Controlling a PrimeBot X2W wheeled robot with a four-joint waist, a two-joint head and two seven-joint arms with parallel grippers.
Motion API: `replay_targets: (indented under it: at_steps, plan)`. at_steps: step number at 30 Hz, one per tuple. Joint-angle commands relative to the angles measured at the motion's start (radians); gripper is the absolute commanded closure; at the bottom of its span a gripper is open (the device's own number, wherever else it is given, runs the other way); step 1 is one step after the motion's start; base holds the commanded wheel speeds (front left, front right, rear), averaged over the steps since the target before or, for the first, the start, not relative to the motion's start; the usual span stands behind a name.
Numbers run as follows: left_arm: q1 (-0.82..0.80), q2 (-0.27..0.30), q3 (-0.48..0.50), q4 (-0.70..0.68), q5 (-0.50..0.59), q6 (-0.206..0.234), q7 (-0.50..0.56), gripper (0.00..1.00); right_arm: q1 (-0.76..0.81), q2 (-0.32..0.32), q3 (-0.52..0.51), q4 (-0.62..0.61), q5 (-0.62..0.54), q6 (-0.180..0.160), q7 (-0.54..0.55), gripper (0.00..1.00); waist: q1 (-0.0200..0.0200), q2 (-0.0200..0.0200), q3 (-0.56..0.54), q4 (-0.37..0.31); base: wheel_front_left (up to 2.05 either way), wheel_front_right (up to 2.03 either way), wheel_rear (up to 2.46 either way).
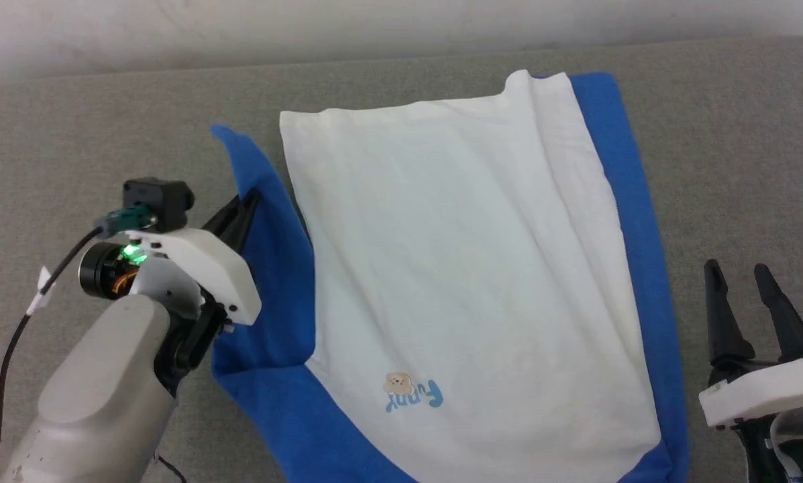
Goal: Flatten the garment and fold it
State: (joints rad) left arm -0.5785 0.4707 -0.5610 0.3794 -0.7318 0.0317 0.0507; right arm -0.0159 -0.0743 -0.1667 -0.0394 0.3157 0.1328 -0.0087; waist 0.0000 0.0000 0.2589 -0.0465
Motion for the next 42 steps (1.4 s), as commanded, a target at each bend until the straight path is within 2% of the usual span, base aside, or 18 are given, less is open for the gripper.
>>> replay_targets:
  at_steps: [1, 3, 6, 14, 18, 23, 27, 35, 36, 37, 42]
  plan:
    - [0.018, -0.008, 0.016, -0.011, -0.02, 0.004, -0.016, 1.0, 0.008, -0.002, -0.003, 0.003, -0.003, -0.002, 0.003, 0.0, 0.0, 0.0, -0.038, 0.035, 0.0, 0.0, 0.0]
    - [0.053, -0.023, 0.068, -0.033, -0.085, 0.002, -0.051, 1.0, 0.016, -0.004, -0.003, 0.004, -0.001, -0.002, 0.008, 0.0, 0.0, 0.0, -0.052, 0.048, 0.0, 0.0, 0.0]
    - [0.104, -0.008, 0.105, -0.026, -0.116, 0.012, -0.083, 1.0, 0.019, -0.003, 0.003, 0.004, 0.001, -0.002, 0.02, 0.0, 0.0, 0.0, -0.059, 0.058, 0.0, 0.0, 0.0]
    - [0.2, -0.016, 0.141, 0.066, -0.161, 0.027, -0.137, 1.0, 0.012, 0.0, 0.006, 0.018, -0.001, -0.002, 0.036, 0.0, 0.0, 0.0, -0.06, 0.071, 0.0, 0.0, 0.0]
    - [0.215, -0.02, 0.141, 0.093, -0.163, 0.016, -0.161, 1.0, 0.018, 0.002, 0.001, 0.03, -0.003, -0.002, 0.042, 0.0, 0.0, 0.0, -0.069, 0.08, 0.0, 0.0, 0.0]
    - [0.159, -0.028, 0.127, 0.086, -0.141, 0.0, -0.175, 1.0, 0.014, 0.003, 0.002, 0.032, -0.005, -0.002, 0.053, 0.0, 0.0, 0.0, -0.072, 0.08, 0.0, 0.0, 0.0]
    - [0.082, -0.027, 0.108, 0.093, -0.097, 0.012, -0.177, 1.0, 0.0, 0.002, 0.012, 0.025, -0.005, -0.002, 0.059, 0.0, 0.0, 0.0, -0.059, 0.06, 0.0, 0.0, 0.0]
    - [-0.067, -0.042, 0.065, 0.194, -0.017, 0.018, -0.193, 1.0, -0.014, 0.006, 0.029, 0.034, 0.002, -0.002, 0.047, 0.0, 0.0, 0.0, -0.024, 0.012, 0.0, 0.0, 0.0]
    - [-0.076, -0.048, 0.055, 0.217, -0.013, 0.016, -0.182, 0.64, -0.016, 0.006, 0.031, 0.037, 0.003, -0.002, 0.045, 0.0, 0.0, 0.0, -0.021, 0.009, 0.0, 0.0, 0.0]
    - [-0.082, -0.054, 0.044, 0.244, -0.008, 0.014, -0.167, 0.0, -0.018, 0.007, 0.033, 0.041, 0.003, -0.002, 0.044, 0.0, 0.0, 0.0, -0.02, 0.005, 0.0, 0.0, 0.0]
    - [-0.1, -0.081, 0.003, 0.33, 0.016, -0.031, -0.197, 0.0, -0.024, 0.009, 0.038, 0.056, 0.004, -0.002, 0.039, 0.0, 0.0, 0.0, -0.025, 0.001, 0.0, 0.0, 0.0]
